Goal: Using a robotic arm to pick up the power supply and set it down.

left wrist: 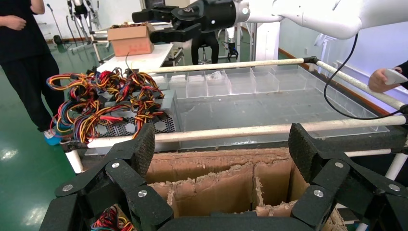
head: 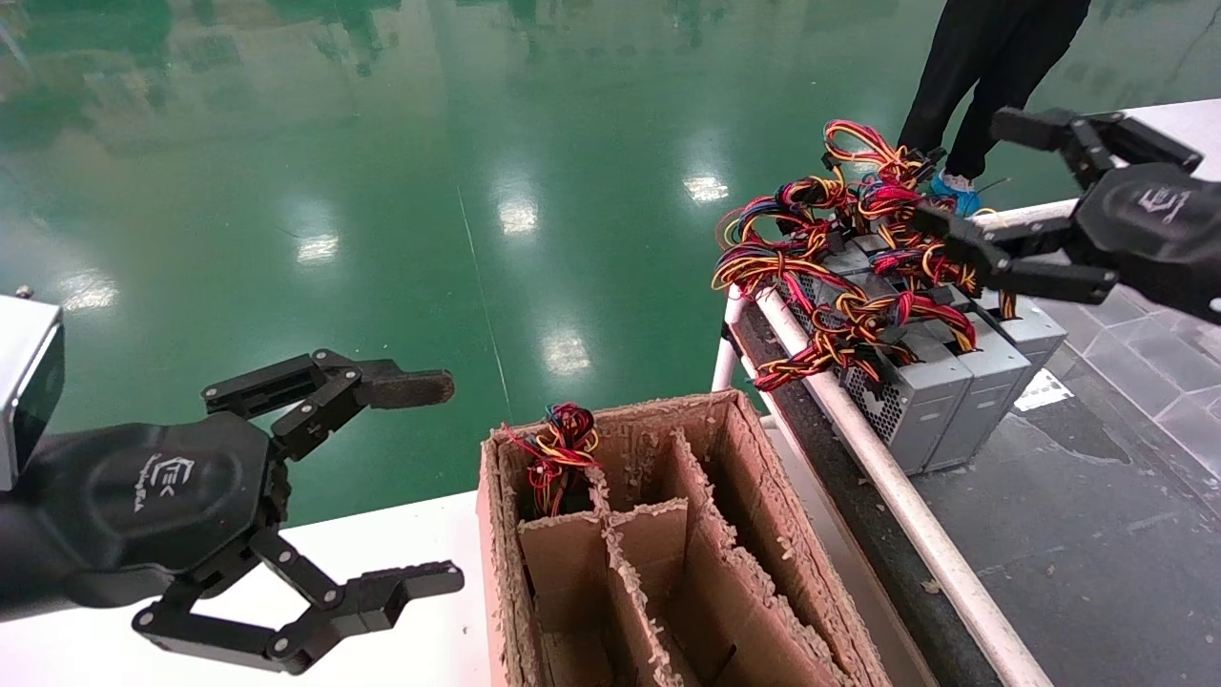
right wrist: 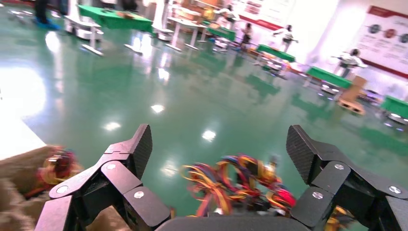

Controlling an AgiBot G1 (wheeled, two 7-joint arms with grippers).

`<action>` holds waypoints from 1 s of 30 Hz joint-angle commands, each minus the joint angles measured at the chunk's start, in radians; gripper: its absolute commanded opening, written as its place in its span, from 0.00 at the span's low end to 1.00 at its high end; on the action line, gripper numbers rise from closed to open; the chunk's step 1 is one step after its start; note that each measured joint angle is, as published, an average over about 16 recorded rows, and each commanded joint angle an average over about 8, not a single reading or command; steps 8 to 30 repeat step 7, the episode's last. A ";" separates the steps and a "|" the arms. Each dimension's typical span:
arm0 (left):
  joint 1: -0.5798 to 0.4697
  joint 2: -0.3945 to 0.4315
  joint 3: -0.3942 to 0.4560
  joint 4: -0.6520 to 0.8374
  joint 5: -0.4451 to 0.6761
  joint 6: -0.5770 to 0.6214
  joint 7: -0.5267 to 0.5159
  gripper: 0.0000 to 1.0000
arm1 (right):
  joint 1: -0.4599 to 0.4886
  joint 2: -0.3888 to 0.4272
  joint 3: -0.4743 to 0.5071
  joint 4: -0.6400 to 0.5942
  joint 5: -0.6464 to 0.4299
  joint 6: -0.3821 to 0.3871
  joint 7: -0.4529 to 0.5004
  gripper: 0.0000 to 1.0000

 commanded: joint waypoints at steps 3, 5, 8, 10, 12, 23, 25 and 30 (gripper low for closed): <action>0.000 0.000 0.000 0.000 0.000 0.000 0.000 1.00 | -0.037 0.010 -0.002 0.072 0.023 -0.018 0.041 1.00; 0.000 0.000 0.000 0.000 0.000 0.000 0.000 1.00 | -0.051 0.014 -0.003 0.100 0.032 -0.025 0.057 1.00; 0.000 0.000 0.000 0.000 0.000 0.000 0.000 1.00 | -0.060 0.017 -0.004 0.118 0.038 -0.030 0.067 1.00; 0.000 0.000 0.000 0.000 0.000 0.000 0.000 1.00 | -0.060 0.017 -0.004 0.118 0.038 -0.030 0.067 1.00; 0.000 0.000 0.000 0.000 0.000 0.000 0.000 1.00 | -0.060 0.017 -0.004 0.118 0.038 -0.030 0.067 1.00; 0.000 0.000 0.000 0.000 0.000 0.000 0.000 1.00 | -0.060 0.017 -0.004 0.118 0.038 -0.030 0.067 1.00; 0.000 0.000 0.000 0.000 0.000 0.000 0.000 1.00 | -0.060 0.017 -0.004 0.118 0.038 -0.030 0.067 1.00; 0.000 0.000 0.000 0.000 0.000 0.000 0.000 1.00 | -0.060 0.017 -0.004 0.118 0.038 -0.030 0.067 1.00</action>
